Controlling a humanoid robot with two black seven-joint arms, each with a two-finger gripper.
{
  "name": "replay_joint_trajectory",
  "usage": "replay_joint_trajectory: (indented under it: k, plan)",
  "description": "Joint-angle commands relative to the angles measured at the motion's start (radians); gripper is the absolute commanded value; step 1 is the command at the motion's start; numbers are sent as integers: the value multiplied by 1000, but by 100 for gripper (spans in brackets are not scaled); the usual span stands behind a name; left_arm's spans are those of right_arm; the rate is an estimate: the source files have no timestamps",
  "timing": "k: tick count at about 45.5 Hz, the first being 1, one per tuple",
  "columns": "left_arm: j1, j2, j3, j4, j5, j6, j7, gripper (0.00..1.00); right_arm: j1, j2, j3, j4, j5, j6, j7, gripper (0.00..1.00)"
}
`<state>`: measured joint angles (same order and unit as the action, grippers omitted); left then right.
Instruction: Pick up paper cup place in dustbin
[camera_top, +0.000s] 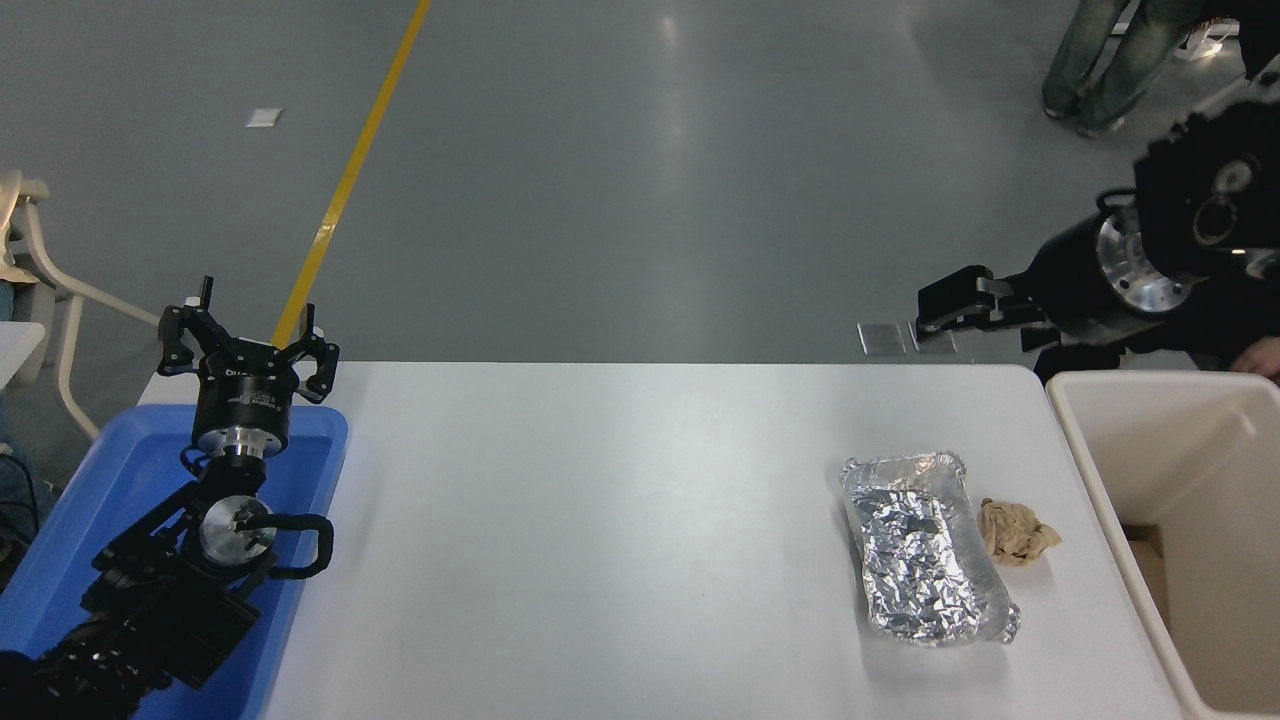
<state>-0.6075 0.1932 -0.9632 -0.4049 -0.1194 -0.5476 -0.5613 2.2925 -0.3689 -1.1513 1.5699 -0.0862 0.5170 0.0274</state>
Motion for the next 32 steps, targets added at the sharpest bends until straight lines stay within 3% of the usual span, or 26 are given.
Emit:
replay_joint_trajectory:
  k: [1, 18, 32]
  plan:
    - [0, -1, 0, 0, 0, 0, 0, 99, 50, 74, 35, 28, 123, 136, 0, 100]
    - [0, -1, 0, 0, 0, 0, 0, 99, 13, -44, -1, 4, -16, 136, 2, 100]
    - [0, 0, 0, 0, 0, 0, 0, 99, -19, -45, 7, -22, -20, 135, 2, 100]
